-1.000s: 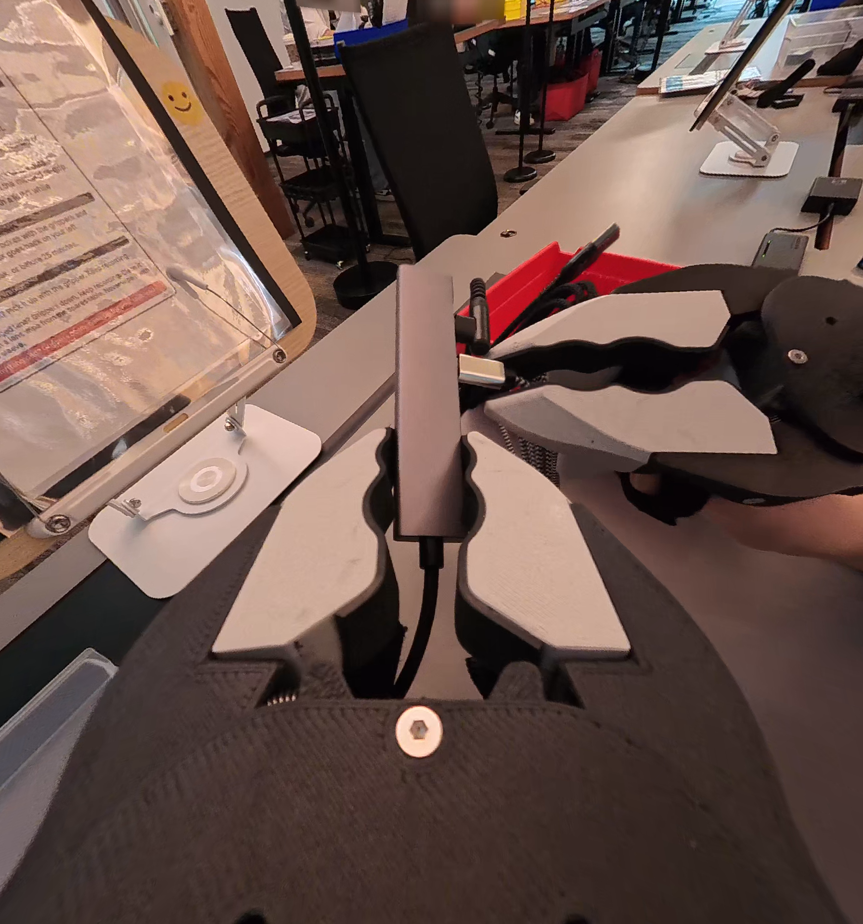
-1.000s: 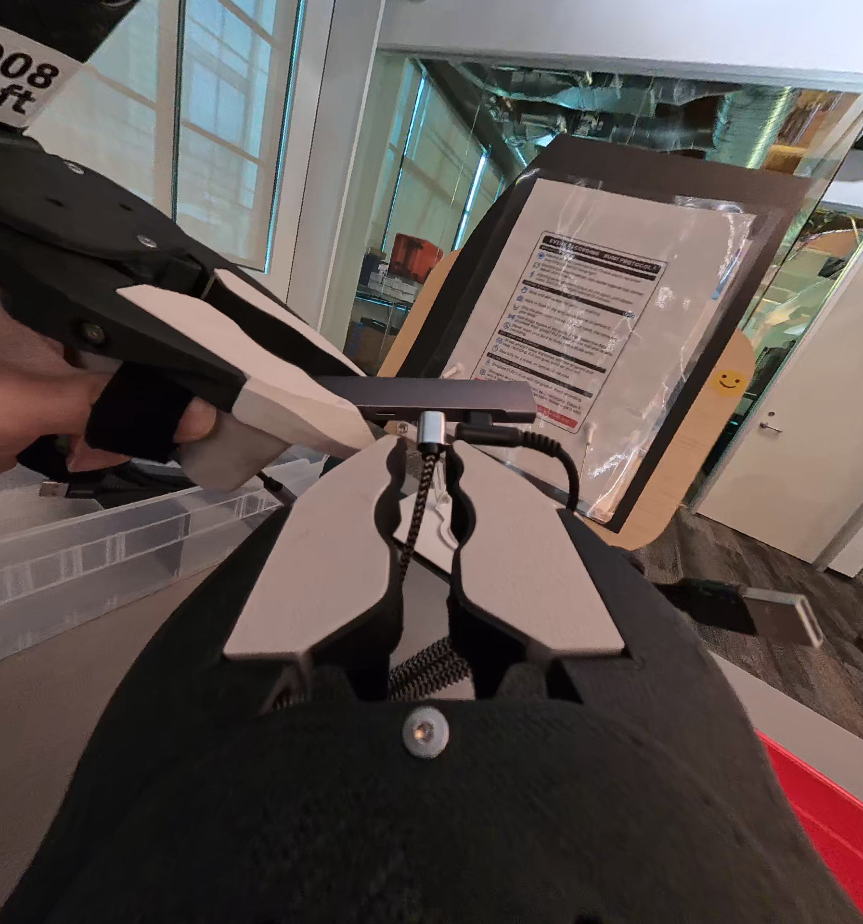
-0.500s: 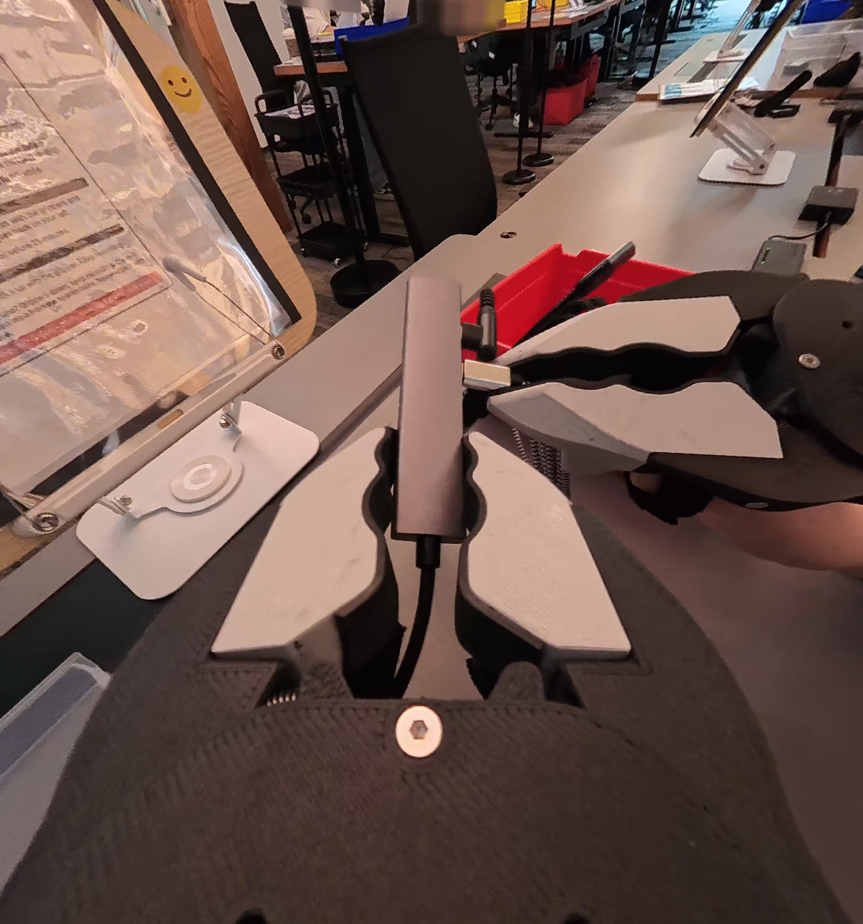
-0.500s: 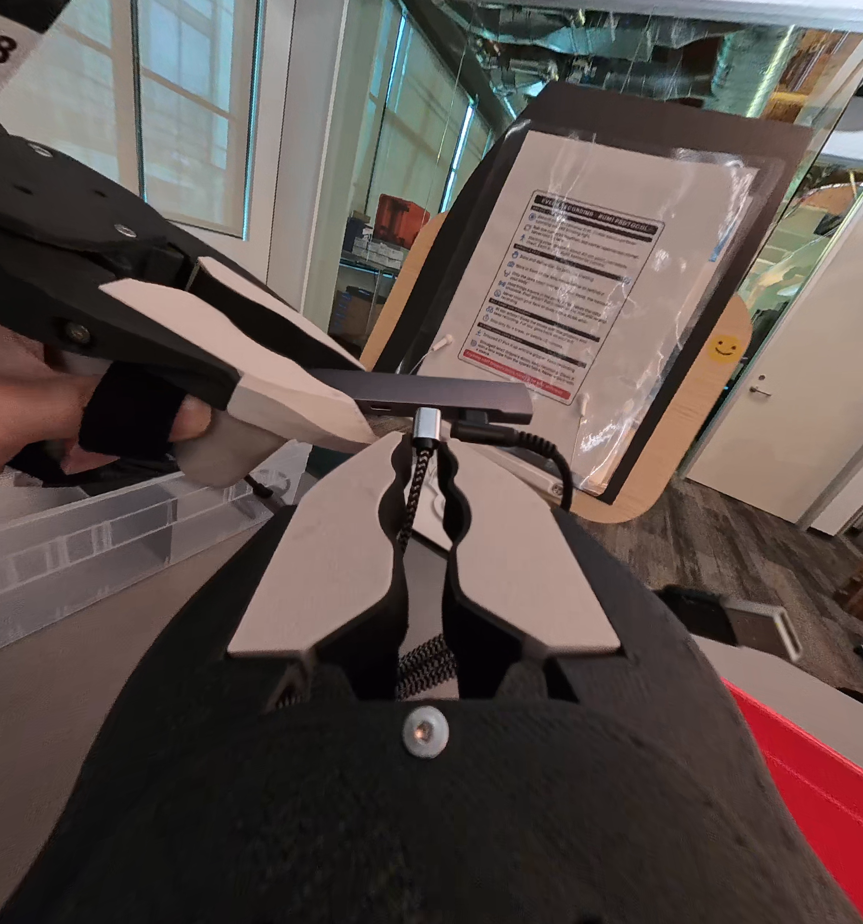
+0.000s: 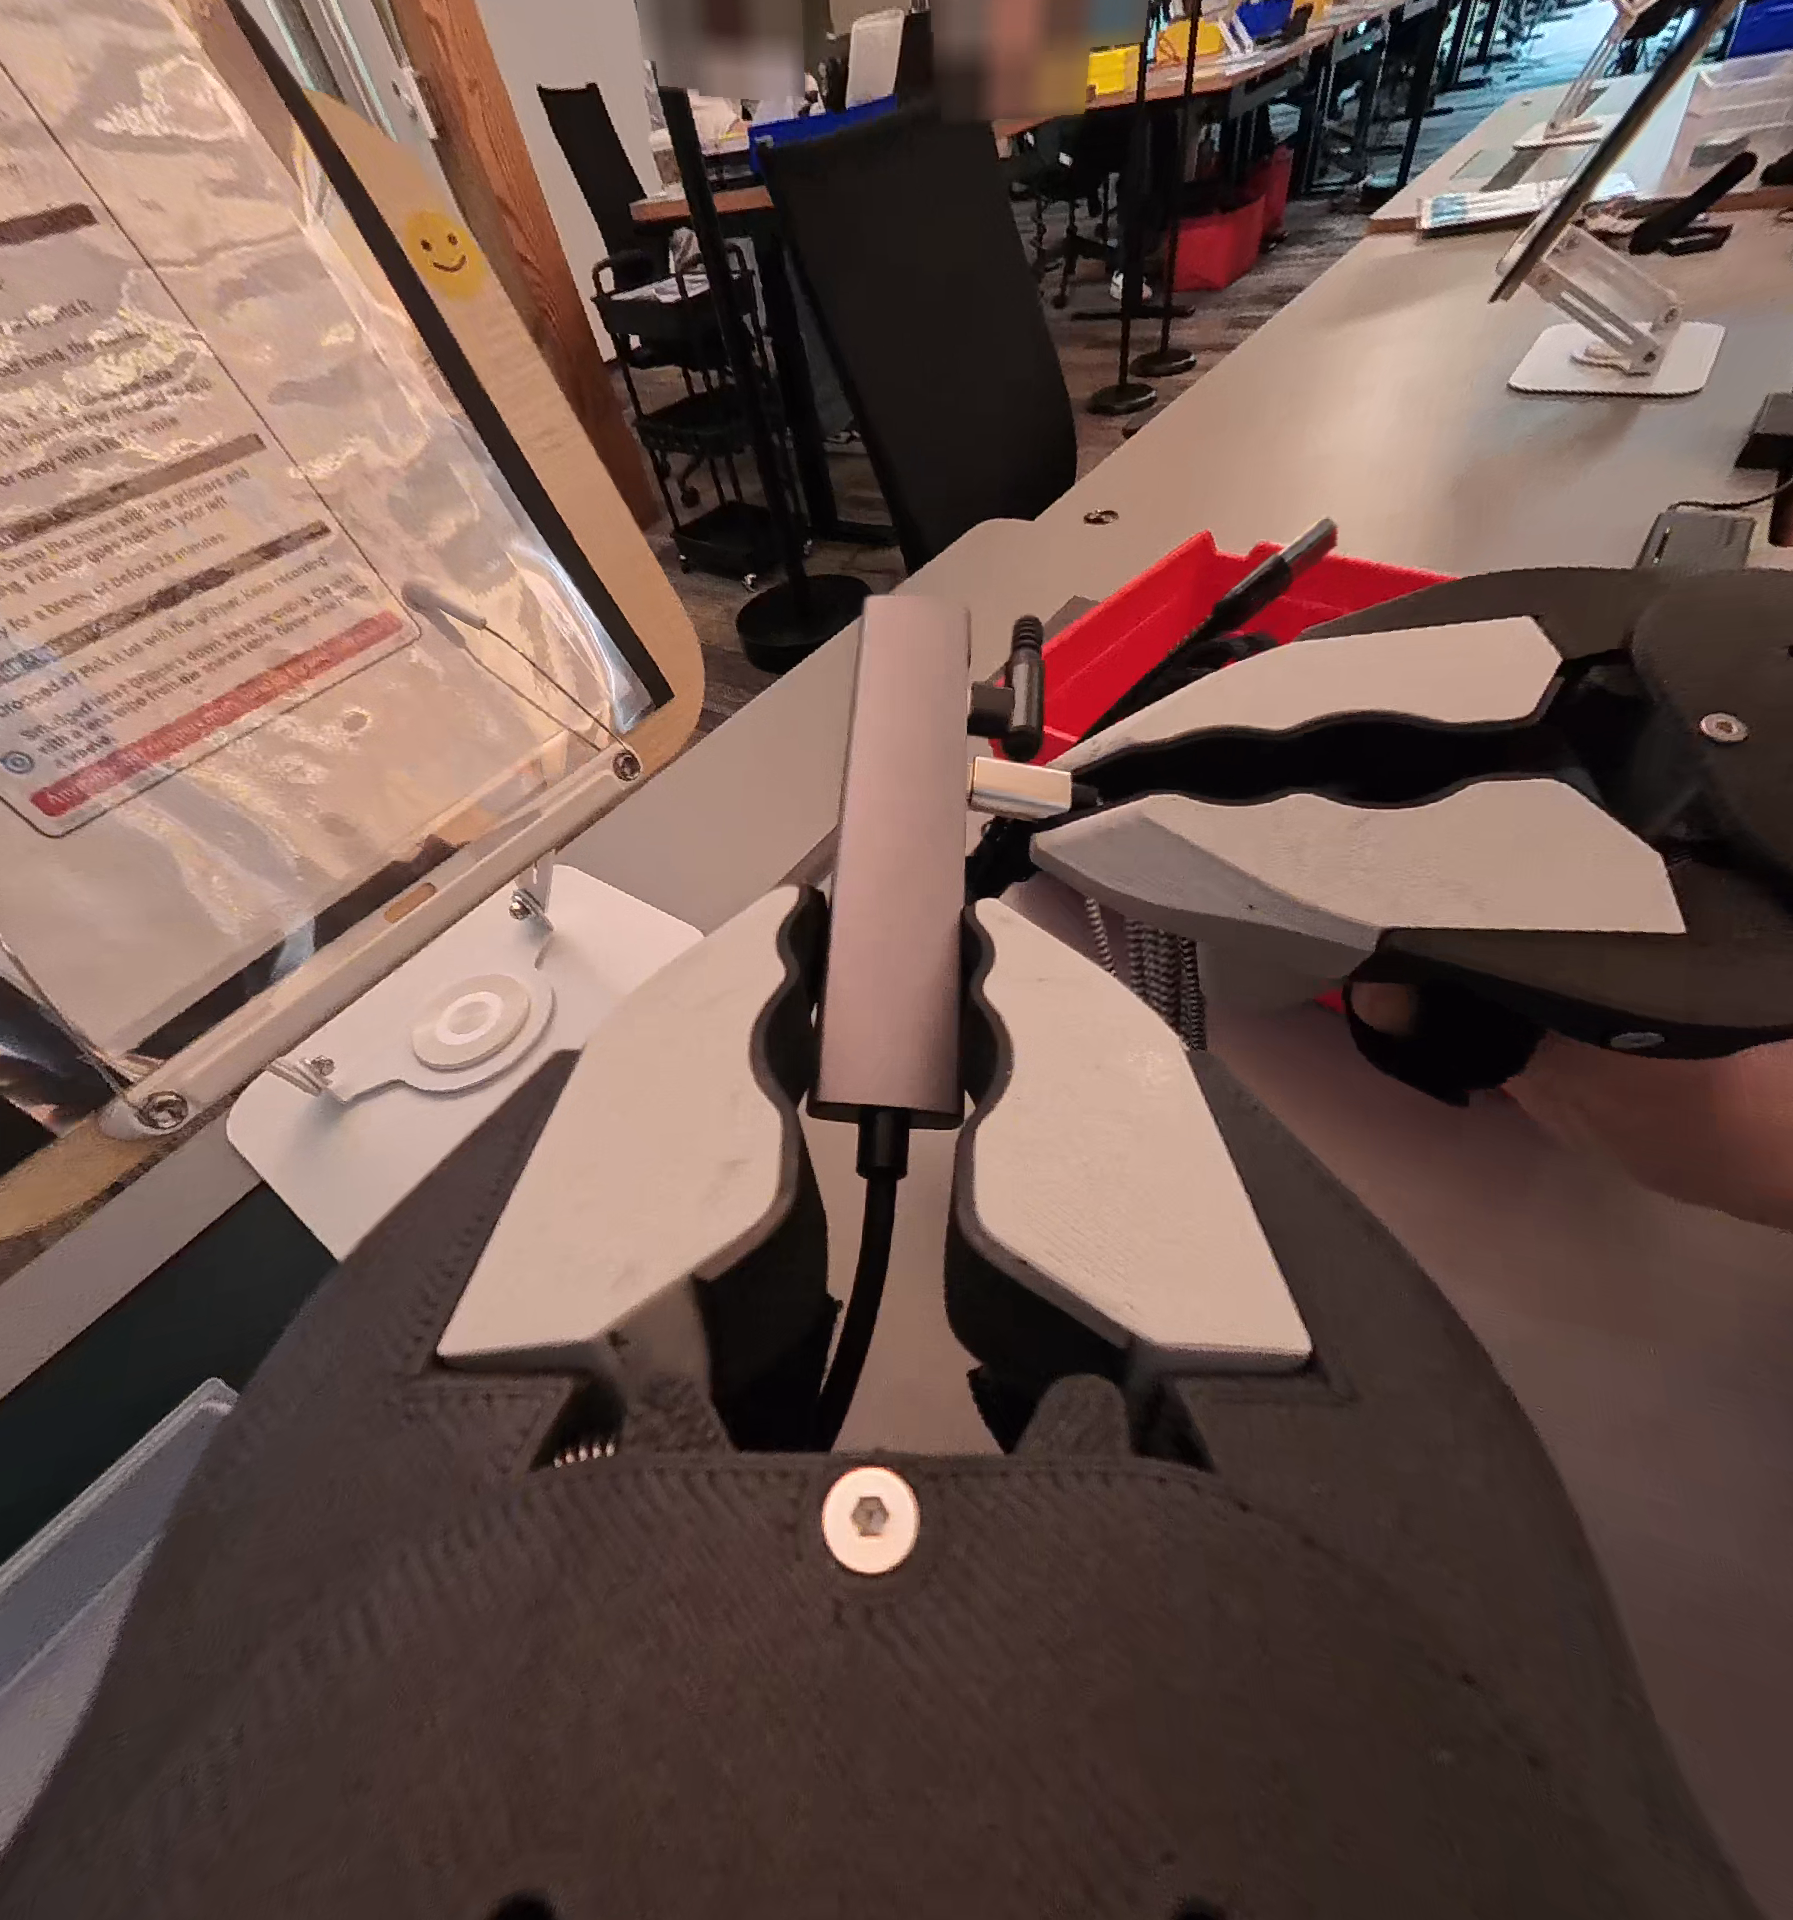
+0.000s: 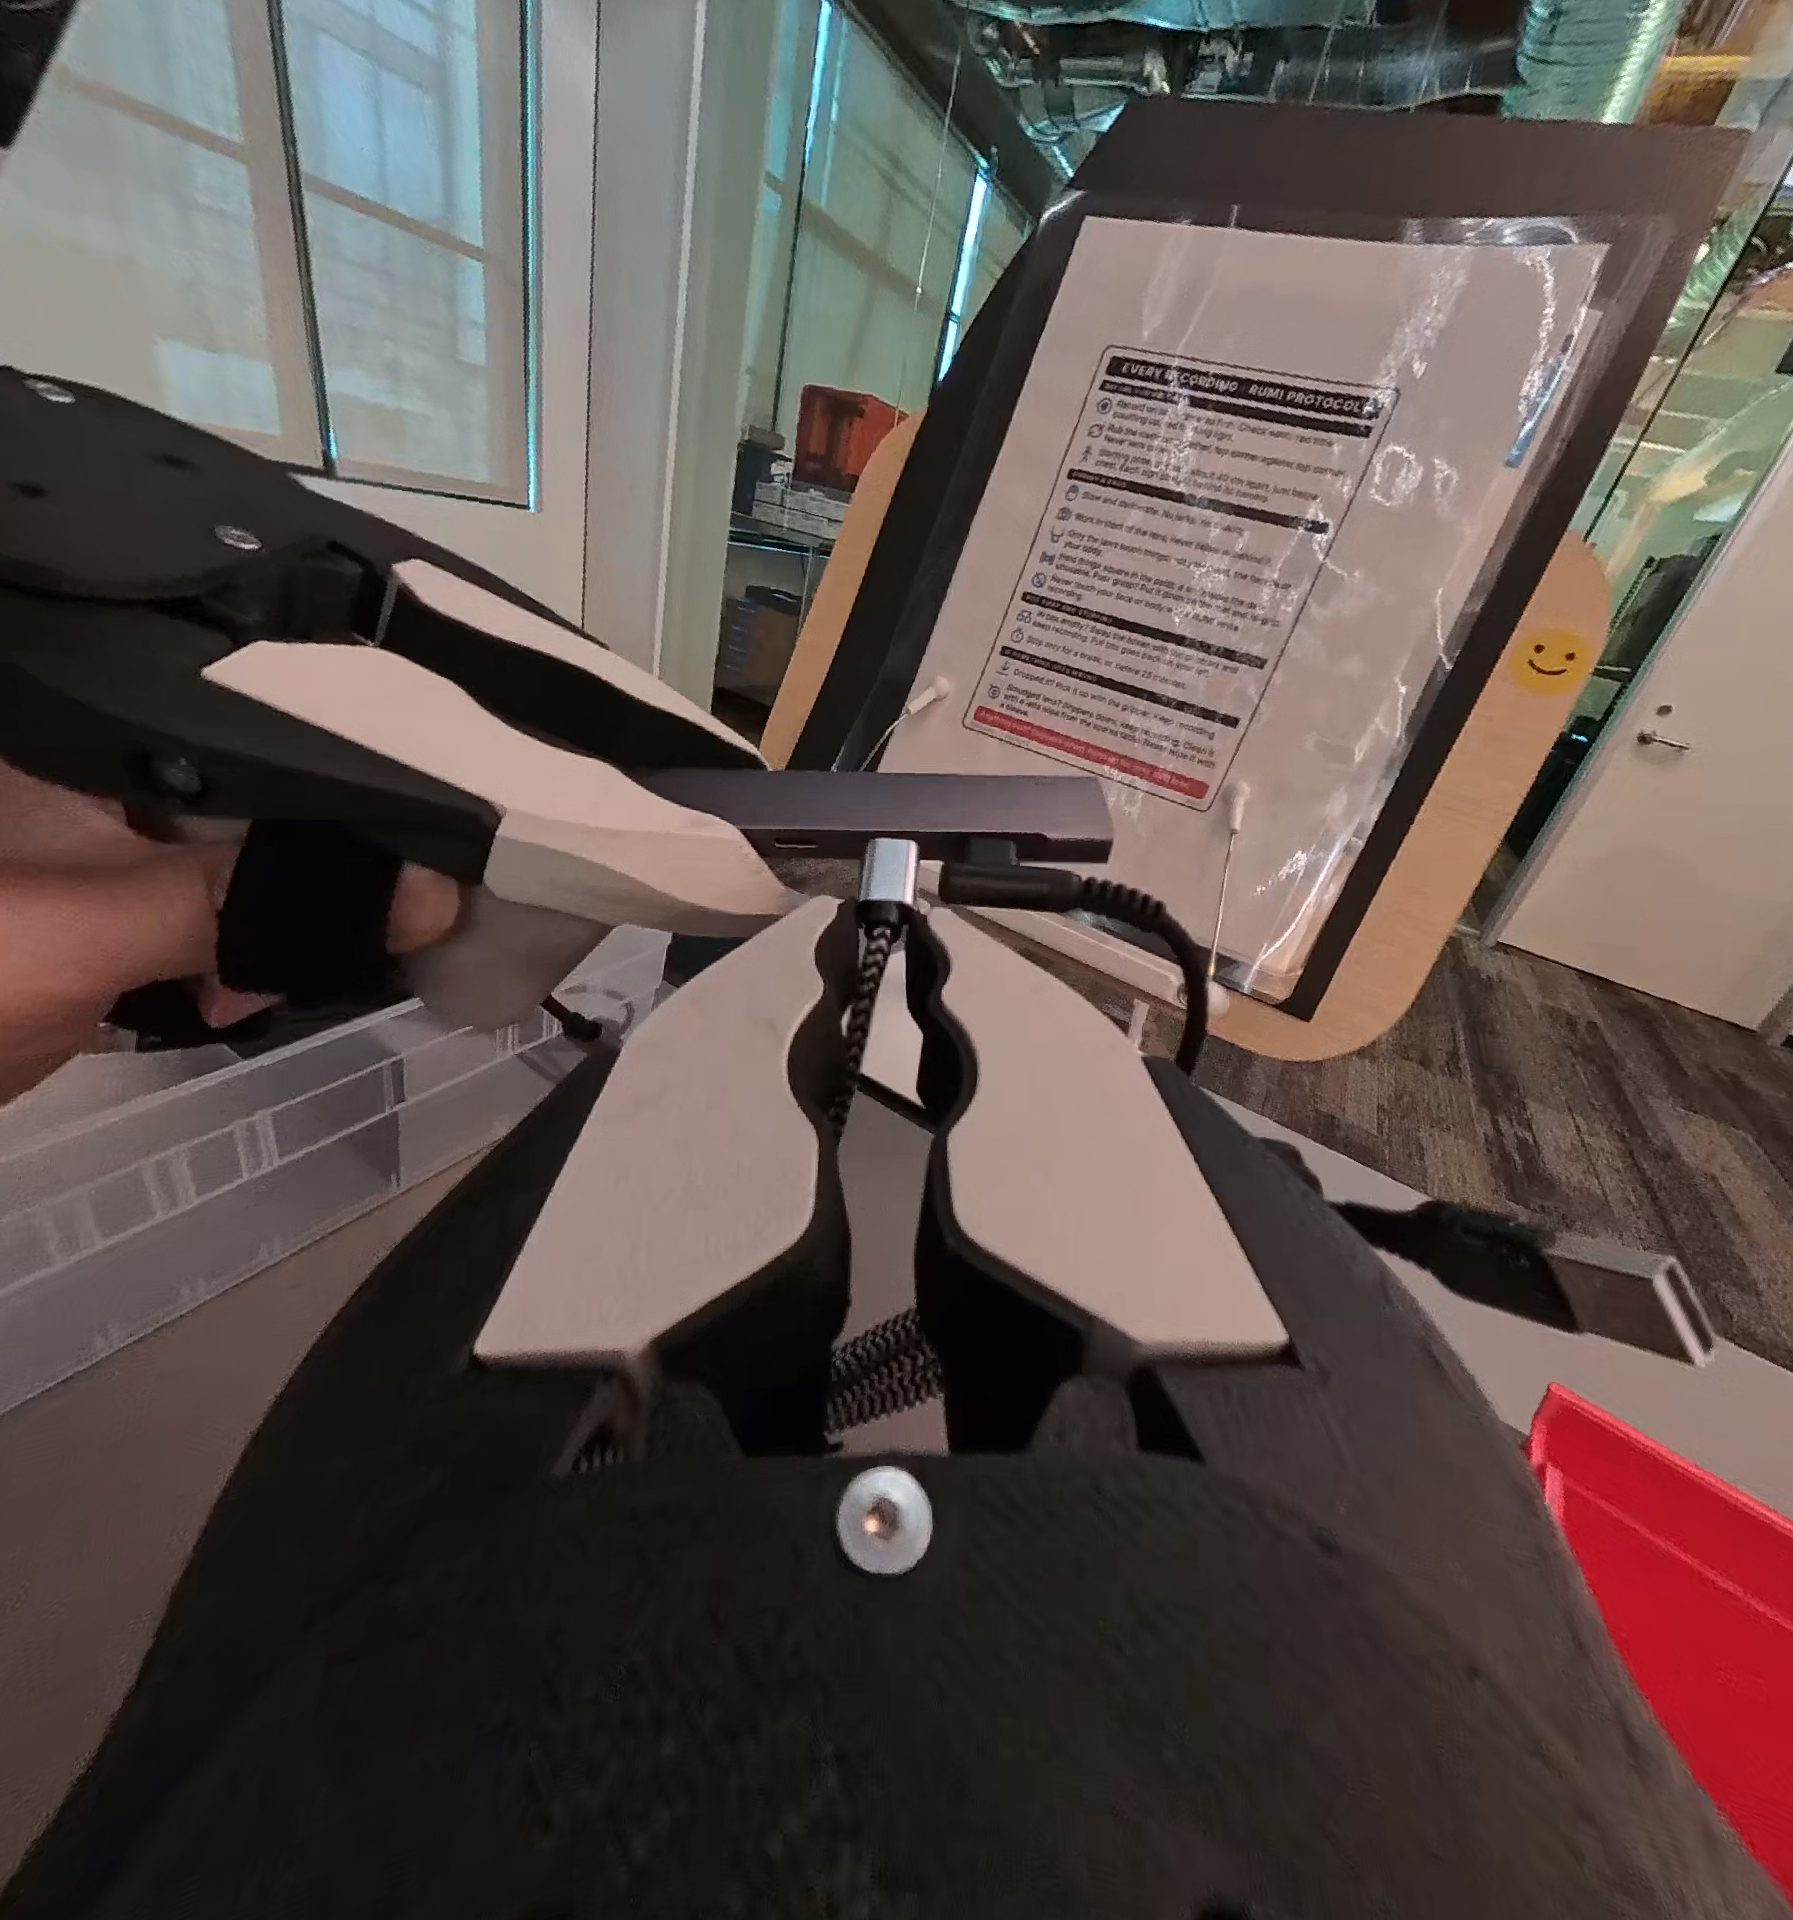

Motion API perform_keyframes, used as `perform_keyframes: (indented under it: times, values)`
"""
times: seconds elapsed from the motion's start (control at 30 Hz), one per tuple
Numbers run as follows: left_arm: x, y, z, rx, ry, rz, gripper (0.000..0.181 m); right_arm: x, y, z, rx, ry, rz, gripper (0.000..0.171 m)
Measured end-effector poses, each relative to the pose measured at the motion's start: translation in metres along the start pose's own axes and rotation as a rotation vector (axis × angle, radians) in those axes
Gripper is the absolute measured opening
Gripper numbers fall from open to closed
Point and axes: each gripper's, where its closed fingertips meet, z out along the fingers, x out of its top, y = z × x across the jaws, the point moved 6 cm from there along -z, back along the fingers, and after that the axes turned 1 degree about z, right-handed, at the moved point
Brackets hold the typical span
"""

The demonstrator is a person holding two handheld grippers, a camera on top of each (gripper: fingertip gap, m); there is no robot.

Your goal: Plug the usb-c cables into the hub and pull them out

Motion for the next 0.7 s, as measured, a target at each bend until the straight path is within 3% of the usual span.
perform_keyframes:
  times: [0.33, 0.53, 0.7]
  values:
    - [0.0066, -0.0014, -0.0044, 0.055, -0.015, 0.112, 0.023, 0.0014, 0.0016, 0.0003, 0.065, 0.011, 0.001, 0.004]
    - [0.0069, -0.0046, -0.0060, 0.018, -0.025, 0.085, 0.023, 0.0026, 0.0010, 0.0004, 0.089, 0.001, -0.060, 0.003]
    - [0.0099, -0.0018, -0.0047, 0.063, -0.021, 0.124, 0.024, 0.0030, 0.0037, -0.0003, 0.090, -0.006, 0.024, 0.004]
